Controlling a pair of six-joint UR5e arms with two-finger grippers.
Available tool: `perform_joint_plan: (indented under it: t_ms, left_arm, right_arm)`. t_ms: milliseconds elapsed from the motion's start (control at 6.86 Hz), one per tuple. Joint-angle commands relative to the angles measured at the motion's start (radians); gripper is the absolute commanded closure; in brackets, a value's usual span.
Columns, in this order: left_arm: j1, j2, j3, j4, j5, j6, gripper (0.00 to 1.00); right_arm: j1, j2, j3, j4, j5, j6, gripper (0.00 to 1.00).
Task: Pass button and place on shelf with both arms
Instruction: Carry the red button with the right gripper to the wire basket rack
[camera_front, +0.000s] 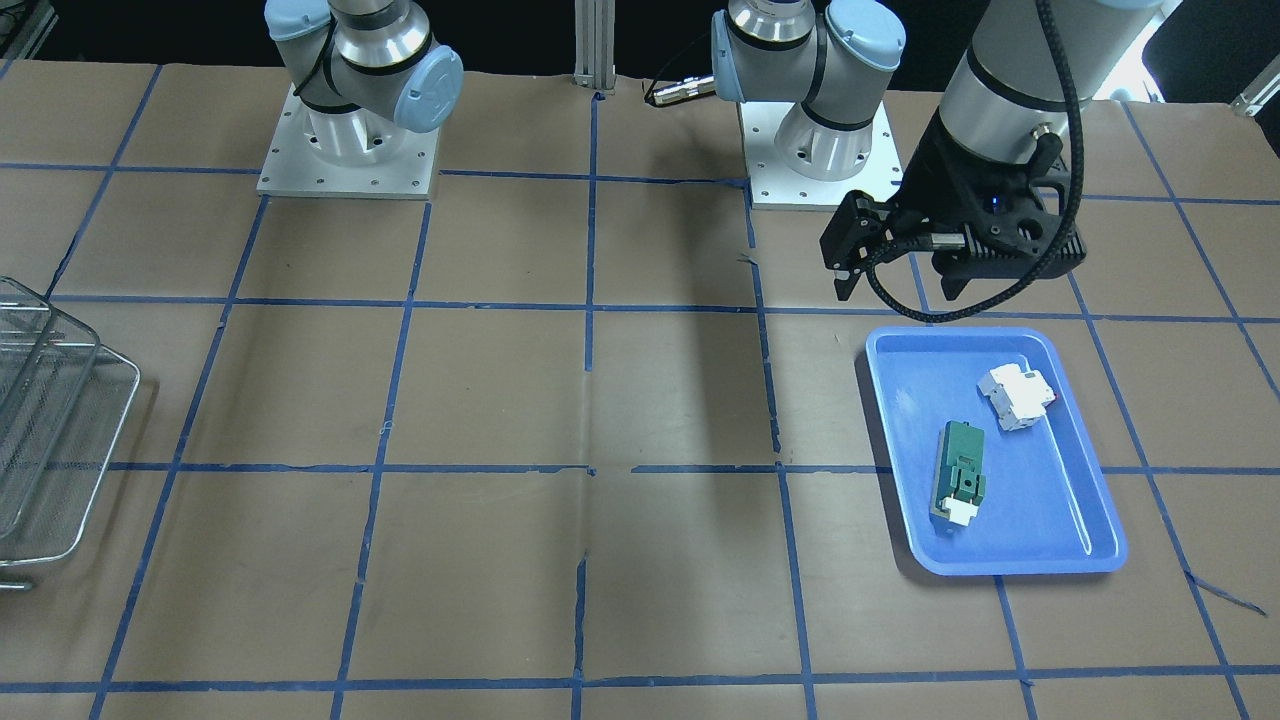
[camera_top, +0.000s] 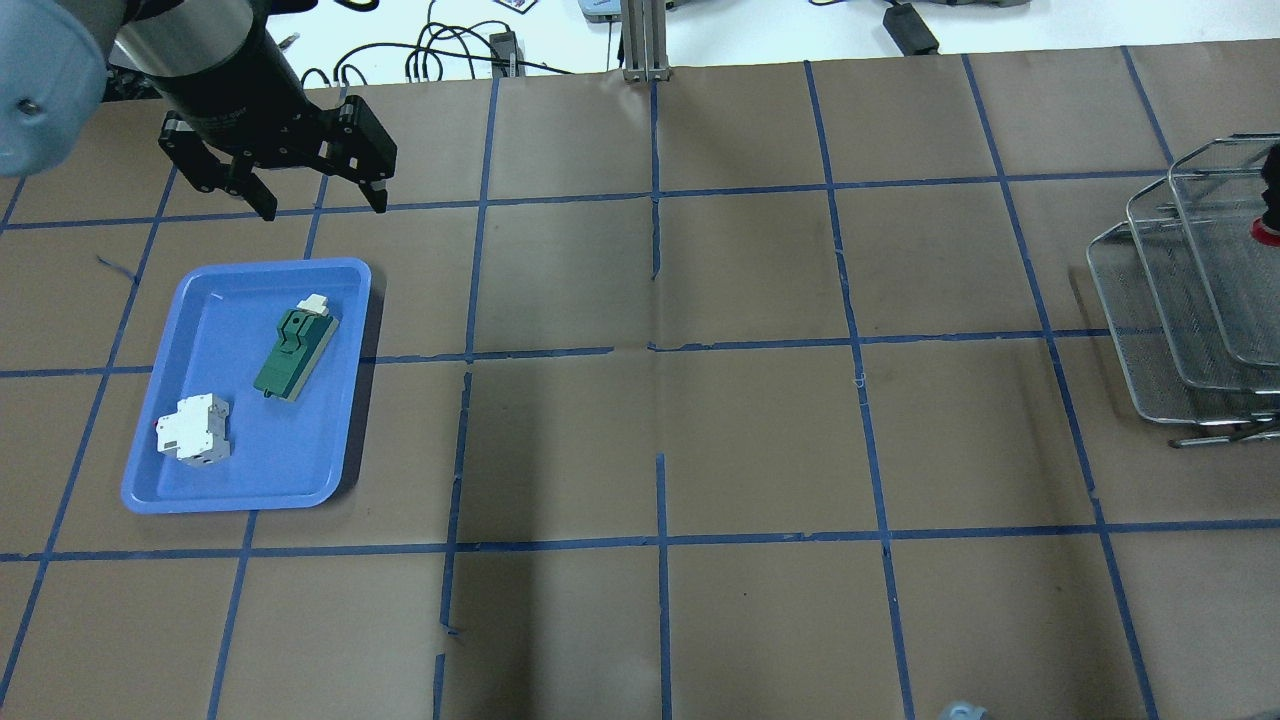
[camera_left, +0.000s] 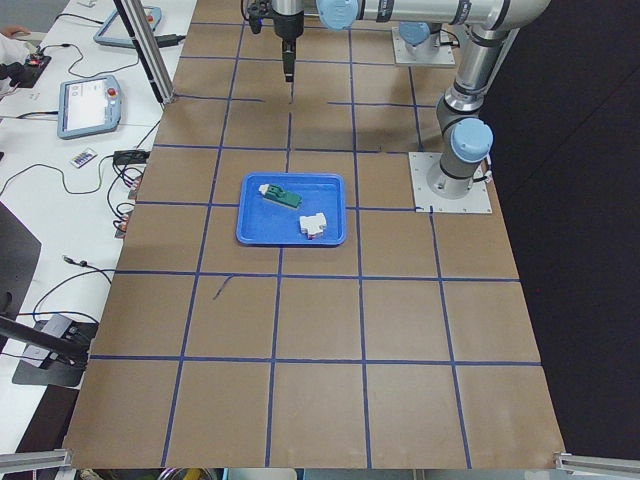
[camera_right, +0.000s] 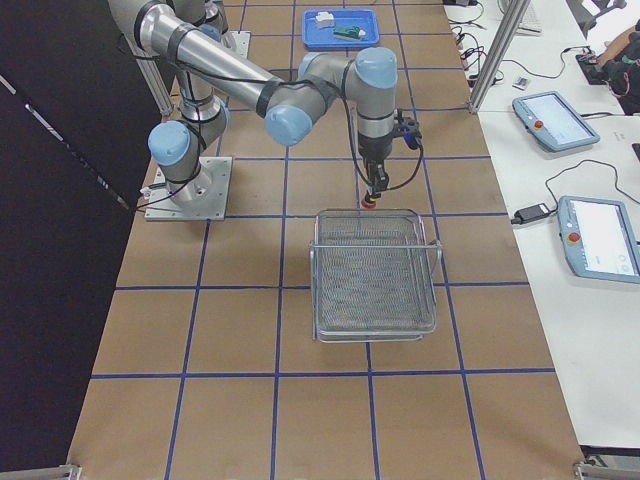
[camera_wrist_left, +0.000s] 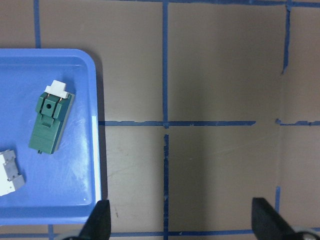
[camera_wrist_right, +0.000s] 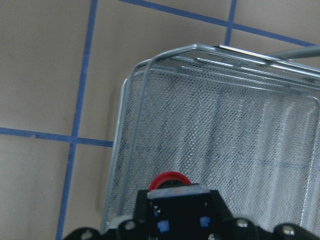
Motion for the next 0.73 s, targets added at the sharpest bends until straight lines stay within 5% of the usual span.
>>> perform_joint_plan:
  t_ms: [0, 146, 292, 438, 583]
  left_arm:
    - [-0.001, 0.009, -0.002, -0.038, 0.004, 0.0, 0.0]
    - [-0.004, 0.01, -0.005, -0.036, -0.005, 0.032, 0.0]
    - [0.002, 0.015, -0.019, -0.038, -0.007, 0.076, 0.0]
    - [-0.006, 0.021, -0.026, -0.043, -0.007, 0.084, 0.0]
    - [-0.004, 0.02, -0.025, -0.04, -0.007, 0.083, 0.0]
  right_arm:
    - [-0.07, 0.043, 0.007, -0.037, 0.031, -0.033, 0.7]
    - [-0.071, 0.046, 0.007, -0.039, 0.081, -0.033, 0.36]
    - [-0.071, 0.046, 0.007, -0.03, 0.111, -0.033, 0.15]
    - [-0.071, 0.045, 0.007, -0.028, 0.111, -0.027, 0.0]
    - [-0.071, 0.045, 0.005, -0.027, 0.108, -0.024, 0.0]
